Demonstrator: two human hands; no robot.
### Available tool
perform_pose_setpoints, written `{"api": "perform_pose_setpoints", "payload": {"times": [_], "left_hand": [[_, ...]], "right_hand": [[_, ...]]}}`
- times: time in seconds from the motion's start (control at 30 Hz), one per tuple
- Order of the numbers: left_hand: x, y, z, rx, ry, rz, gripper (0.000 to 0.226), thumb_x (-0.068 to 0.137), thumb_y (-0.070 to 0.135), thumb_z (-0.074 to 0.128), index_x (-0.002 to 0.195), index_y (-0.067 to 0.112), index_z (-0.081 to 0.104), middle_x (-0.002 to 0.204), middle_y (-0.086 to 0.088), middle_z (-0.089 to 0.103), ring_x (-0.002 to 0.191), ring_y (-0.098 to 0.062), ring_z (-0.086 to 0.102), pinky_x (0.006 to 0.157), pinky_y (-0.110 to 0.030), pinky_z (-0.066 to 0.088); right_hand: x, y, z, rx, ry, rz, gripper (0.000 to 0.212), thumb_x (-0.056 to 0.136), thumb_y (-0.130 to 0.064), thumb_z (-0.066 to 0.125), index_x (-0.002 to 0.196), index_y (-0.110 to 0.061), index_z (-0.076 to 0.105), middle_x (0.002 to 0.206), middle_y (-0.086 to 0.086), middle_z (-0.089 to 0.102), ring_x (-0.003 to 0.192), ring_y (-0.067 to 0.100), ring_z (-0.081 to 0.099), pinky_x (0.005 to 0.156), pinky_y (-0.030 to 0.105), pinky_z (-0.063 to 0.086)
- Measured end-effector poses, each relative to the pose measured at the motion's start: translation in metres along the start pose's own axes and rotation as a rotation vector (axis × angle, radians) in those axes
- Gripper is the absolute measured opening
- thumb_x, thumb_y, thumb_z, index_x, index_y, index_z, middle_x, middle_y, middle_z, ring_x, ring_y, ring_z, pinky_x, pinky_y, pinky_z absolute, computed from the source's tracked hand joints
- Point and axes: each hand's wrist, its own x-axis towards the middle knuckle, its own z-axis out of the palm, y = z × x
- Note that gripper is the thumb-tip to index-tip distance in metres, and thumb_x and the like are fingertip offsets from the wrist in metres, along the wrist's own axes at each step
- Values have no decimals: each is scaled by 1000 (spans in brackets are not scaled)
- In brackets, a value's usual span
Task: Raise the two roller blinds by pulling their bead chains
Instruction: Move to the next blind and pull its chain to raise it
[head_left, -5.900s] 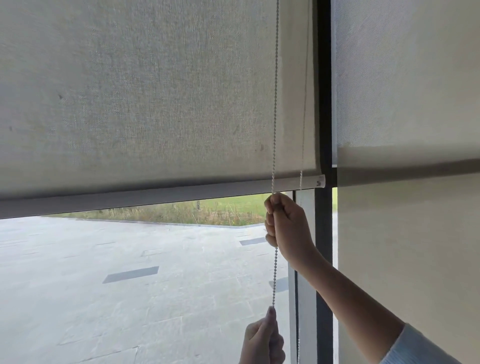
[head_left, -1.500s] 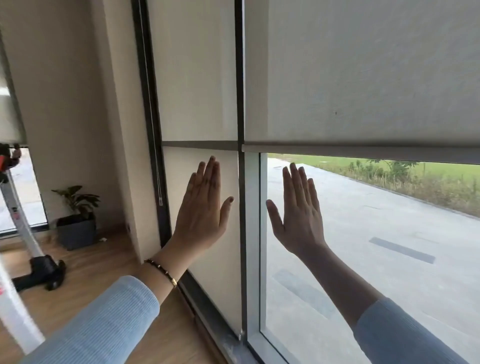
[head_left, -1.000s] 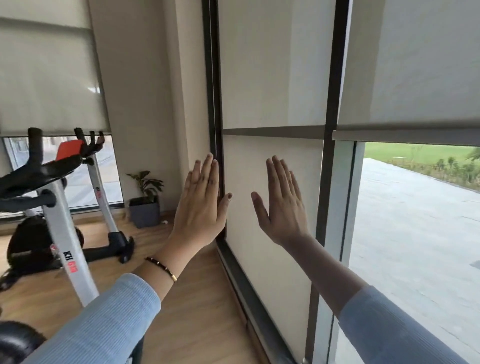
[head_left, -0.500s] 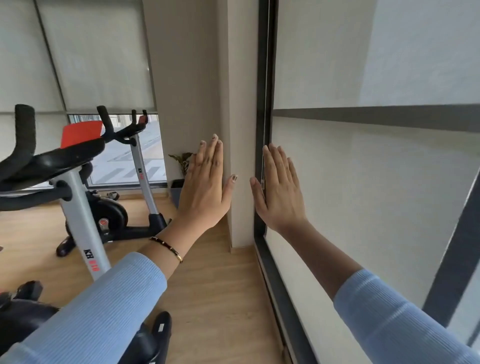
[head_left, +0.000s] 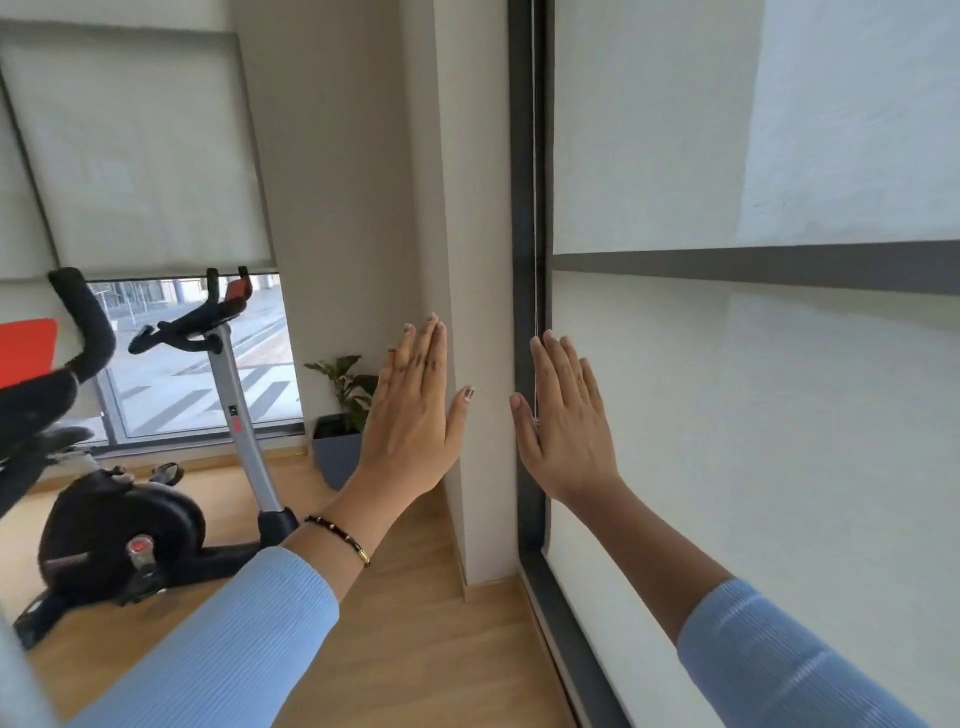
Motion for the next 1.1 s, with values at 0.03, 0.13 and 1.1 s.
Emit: {"api": "perform_pose_setpoints", "payload": {"times": [0.03,0.13,1.1], "left_hand": [[10,-9,18,-1,-1,5,72,106,49,26,161,13,-3,171,-5,-4,156,-20,-7,124,-39,0],[37,-40,75,-4,-9,12,72,107,48,25,161,13,-4,171,-5,-6,156,-19,-9,124,-38,-2],[420,-267,594,-473,-90,112,68,107,37,33,162,11,2,171,-4,-1,158,-19,-2,129,-36,5]], "right_hand": [[10,6,16,8,-4,2,63,106,-52,14,161,-22,6,171,0,8,158,15,-2,128,36,-2],[40,26,70,26,-10,14,65,104,-54,7,161,-21,6,171,1,9,158,16,-1,129,39,2],[404,289,566,-82,87,248,54,106,-32,37,157,-15,25,167,7,26,156,23,19,127,40,14]]}}
